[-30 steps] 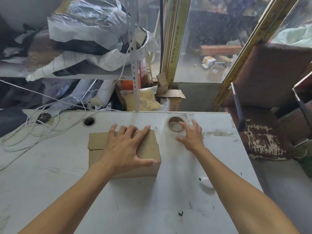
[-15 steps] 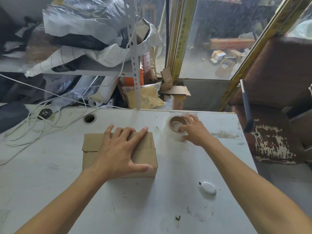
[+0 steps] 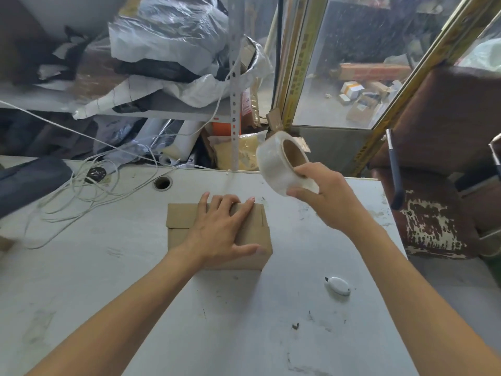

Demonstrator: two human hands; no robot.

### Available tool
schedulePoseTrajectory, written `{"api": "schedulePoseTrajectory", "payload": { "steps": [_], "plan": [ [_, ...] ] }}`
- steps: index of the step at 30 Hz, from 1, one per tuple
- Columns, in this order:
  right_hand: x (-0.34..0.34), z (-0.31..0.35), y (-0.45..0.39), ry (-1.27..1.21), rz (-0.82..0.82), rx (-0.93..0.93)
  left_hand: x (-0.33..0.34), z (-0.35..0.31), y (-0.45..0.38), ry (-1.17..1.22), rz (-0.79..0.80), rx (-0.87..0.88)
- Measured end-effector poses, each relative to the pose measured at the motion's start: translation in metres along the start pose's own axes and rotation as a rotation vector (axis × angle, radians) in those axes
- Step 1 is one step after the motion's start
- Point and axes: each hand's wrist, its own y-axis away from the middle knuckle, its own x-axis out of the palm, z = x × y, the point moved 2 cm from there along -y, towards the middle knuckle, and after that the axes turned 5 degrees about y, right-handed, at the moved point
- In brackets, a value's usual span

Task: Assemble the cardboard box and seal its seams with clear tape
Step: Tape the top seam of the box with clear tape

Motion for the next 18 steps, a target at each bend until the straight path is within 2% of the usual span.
{"api": "schedulePoseTrajectory", "payload": {
  "steps": [7,10,13,15,18],
  "plan": [
    [0.095,0.037,0.022,-0.116,-0.187,0.086,-0.001,0.011,0.015,0.095,-0.169,0.159],
    [0.11,0.045,0.027,-0.074,-0.281,0.045,0.003,0.019,0.025,0.143,-0.176,0.189],
    [0.113,0.047,0.028,-0.034,-0.285,0.006,0.0,0.033,0.04,0.16,-0.226,0.216],
    [0.114,0.046,0.027,-0.024,-0.258,-0.017,-0.004,0.043,0.052,0.239,-0.289,0.175],
    [0.114,0.047,0.025,-0.003,-0.199,-0.033,-0.01,0.055,0.069,0.545,-0.249,-0.035]
  ]
}}
